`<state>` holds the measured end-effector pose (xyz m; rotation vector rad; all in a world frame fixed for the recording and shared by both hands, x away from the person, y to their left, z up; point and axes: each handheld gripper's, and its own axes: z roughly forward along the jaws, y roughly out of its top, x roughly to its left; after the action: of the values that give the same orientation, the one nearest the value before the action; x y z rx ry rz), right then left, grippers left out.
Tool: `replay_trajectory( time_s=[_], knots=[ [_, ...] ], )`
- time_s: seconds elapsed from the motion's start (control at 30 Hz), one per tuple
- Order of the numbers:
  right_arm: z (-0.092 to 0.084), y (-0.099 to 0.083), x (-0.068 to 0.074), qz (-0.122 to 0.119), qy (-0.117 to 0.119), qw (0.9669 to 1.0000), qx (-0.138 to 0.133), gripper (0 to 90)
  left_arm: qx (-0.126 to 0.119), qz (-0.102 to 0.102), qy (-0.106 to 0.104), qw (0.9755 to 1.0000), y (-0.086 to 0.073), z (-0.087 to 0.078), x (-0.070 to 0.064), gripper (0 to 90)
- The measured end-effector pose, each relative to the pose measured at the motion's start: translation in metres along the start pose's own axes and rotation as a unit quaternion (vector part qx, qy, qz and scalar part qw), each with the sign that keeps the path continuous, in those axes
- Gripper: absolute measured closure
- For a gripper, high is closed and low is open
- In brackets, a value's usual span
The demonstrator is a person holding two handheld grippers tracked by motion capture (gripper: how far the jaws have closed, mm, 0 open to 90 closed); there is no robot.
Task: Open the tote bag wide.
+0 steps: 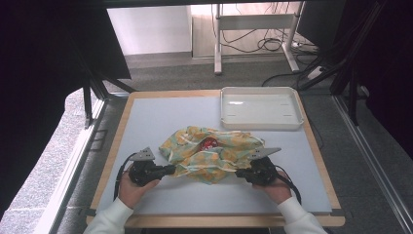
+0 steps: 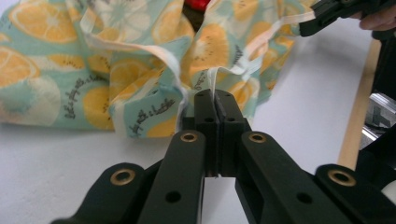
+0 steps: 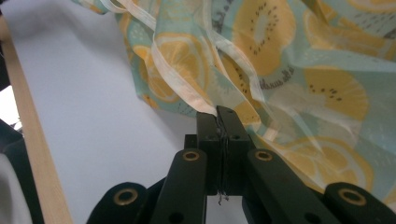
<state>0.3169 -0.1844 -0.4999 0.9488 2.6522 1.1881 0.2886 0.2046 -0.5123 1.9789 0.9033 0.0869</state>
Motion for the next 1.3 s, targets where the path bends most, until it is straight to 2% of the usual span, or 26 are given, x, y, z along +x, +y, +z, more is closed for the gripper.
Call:
replay_trajectory(
  time_s=[0.13,0.4,0.77,0.9,1.0,1.03,1.07,1.13,1.17,1.3],
  knots=[
    [0.004,-0.002,-0.001,0.001,-0.002,0.9999,0.013,87.8,0.016,-0.003,0.009,0.9998,-0.003,0.006,0.005,90.0],
    [0.011,-0.005,-0.001,-0.002,-0.001,0.9995,0.031,87.6,0.030,-0.004,0.009,0.9995,-0.007,0.014,0.008,90.0],
    [0.013,-0.006,0.000,-0.003,-0.004,0.9993,0.036,87.4,0.039,-0.004,0.013,0.9991,-0.009,0.018,0.010,90.0],
    [0.014,-0.007,0.000,-0.004,-0.005,0.9992,0.039,84.8,0.041,0.000,0.013,0.9991,-0.009,0.018,0.009,89.2],
    [0.011,-0.007,0.001,-0.008,-0.001,0.9995,0.032,76.1,0.031,0.006,0.020,0.9993,-0.009,0.014,0.007,79.2],
    [0.008,-0.007,0.002,-0.009,0.001,0.9997,0.021,63.5,0.027,0.007,0.021,0.9994,-0.008,0.012,0.006,69.6],
    [0.008,-0.007,0.002,-0.009,0.001,0.9997,0.021,63.5,0.022,0.007,0.025,0.9994,-0.008,0.010,0.005,69.6],
    [0.003,-0.006,0.005,-0.012,-0.001,0.9998,0.013,52.4,0.001,0.007,0.036,0.9993,-0.006,0.002,0.002,60.9],
    [-0.001,-0.006,0.007,-0.013,-0.010,0.9998,0.006,48.0,-0.006,0.007,0.037,0.9993,-0.005,0.000,0.002,57.2],
    [-0.021,-0.004,0.009,-0.005,-0.022,0.9992,-0.032,38.6,-0.031,0.011,0.037,0.9988,0.001,-0.009,-0.003,47.5]
  ],
)
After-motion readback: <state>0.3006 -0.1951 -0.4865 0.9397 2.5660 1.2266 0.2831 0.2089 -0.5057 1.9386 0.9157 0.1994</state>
